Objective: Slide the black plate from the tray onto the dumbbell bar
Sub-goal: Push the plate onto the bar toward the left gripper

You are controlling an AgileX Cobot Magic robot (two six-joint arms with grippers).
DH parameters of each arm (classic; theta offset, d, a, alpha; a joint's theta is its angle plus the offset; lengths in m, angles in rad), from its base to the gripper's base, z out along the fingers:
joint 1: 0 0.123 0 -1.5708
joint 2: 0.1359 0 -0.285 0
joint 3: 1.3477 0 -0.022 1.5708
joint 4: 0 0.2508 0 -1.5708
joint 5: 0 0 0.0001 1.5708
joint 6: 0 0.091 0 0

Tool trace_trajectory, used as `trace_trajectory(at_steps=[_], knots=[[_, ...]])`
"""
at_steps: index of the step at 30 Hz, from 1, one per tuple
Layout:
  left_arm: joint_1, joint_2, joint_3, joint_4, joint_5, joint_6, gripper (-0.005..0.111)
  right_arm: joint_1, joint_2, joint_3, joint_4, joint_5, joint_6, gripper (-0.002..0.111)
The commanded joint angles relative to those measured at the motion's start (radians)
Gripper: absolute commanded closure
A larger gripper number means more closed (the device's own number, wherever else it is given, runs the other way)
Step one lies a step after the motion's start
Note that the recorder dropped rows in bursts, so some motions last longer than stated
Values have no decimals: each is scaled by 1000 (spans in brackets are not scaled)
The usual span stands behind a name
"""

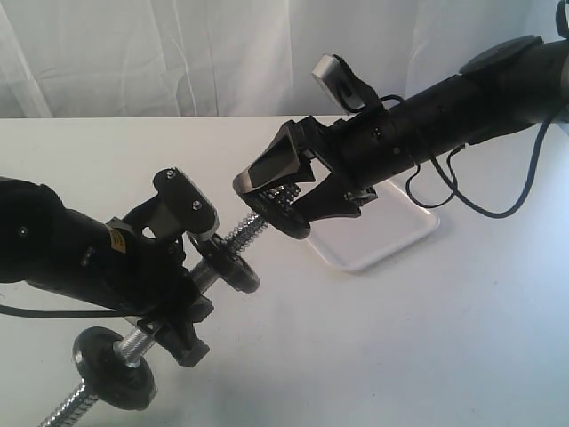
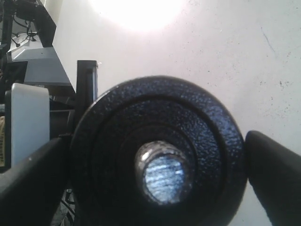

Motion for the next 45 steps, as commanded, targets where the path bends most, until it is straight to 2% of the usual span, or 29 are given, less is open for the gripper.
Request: trace_trajectory(at_steps=[1,10,16,45], knots=[[-7,-44,-40,-27,-316,8,107,10,-26,-22,95,67,-2,20],[-7,-44,-40,-27,-308,8,107,-36,-72,-119,93,67,5,20],[-7,-44,-40,-27,-319,8,107,-25,-66,-119,35,67,49,20],[-7,-44,-40,-27,-316,8,107,-24,-61,-119,35,67,51,20]])
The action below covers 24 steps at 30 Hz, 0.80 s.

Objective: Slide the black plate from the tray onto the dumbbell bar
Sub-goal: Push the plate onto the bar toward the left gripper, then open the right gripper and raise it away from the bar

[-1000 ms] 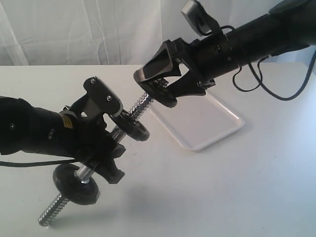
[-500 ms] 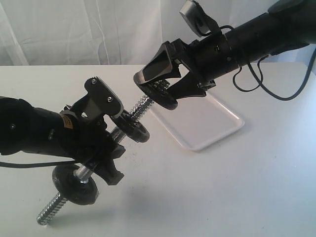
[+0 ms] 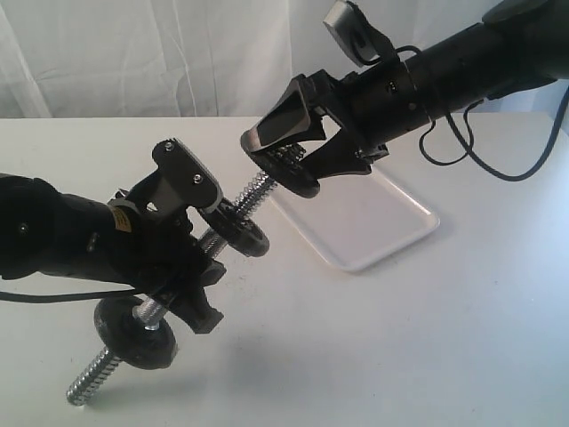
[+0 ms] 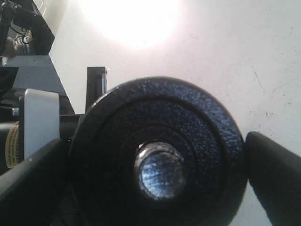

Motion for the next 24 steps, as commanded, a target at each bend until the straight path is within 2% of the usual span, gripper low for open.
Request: trace_trajectory(at_steps=[1,4,24], knots=[[-7,-40,-31,-27,-161,-6,107,7,-17,-11,91,46,9,17],[-7,-40,-31,-27,-161,-6,107,7,-17,-11,87,46,85,3],[-7,-40,-31,-27,-156,-6,107,-15,-30,-13,39,46,58,3]])
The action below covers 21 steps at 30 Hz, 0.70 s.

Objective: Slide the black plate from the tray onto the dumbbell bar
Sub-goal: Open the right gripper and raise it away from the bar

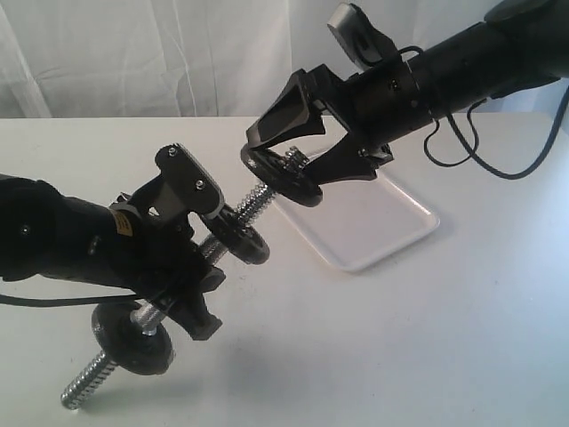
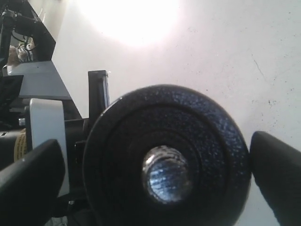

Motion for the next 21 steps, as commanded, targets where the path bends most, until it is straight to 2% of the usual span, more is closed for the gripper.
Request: trace_trajectory(at_steps=[1,21], knots=[[-5,-42,-31,-29,-174,-12,107,-17,-35,-15,55,36,-18,3],[-5,-42,-31,-29,-185,-8,107,-33,-44,-51,46,36,12,3]])
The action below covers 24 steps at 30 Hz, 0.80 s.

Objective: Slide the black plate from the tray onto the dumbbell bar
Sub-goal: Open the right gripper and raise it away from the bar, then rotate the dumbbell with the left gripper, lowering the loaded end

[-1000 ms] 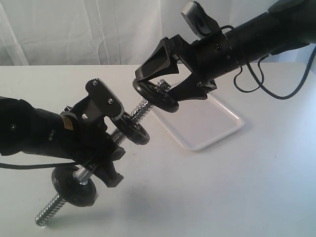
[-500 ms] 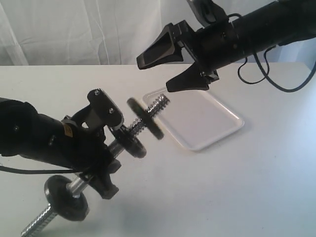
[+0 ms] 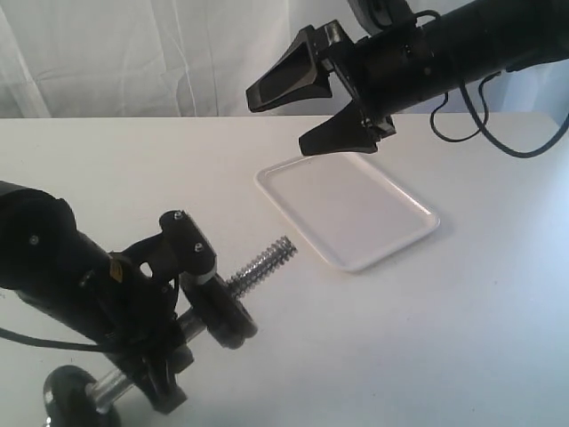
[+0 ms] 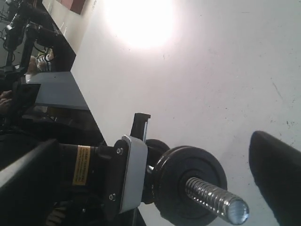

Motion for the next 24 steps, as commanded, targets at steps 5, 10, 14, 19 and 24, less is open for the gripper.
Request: trace_trajectory(at_steps=[5,10,14,19,24], knots=[[-1,-59,-38,-55,-600,-9,107,-8,-32,-12,-49,6,7,3],[7,-59,-38,-176,-645,-7,107,-8,-101,-12,-155,6,40,3],[34,-59,-68,-277,-641,-5,107,-8,-210,-12,-191,6,31,3],[39,-59,-120,-297,-645,-5,107,-8,-341,-12,-542,6,202,3],[39,-55,-142,-306,-654,-5,107,-8,-381,-10,-628,6,223,3]])
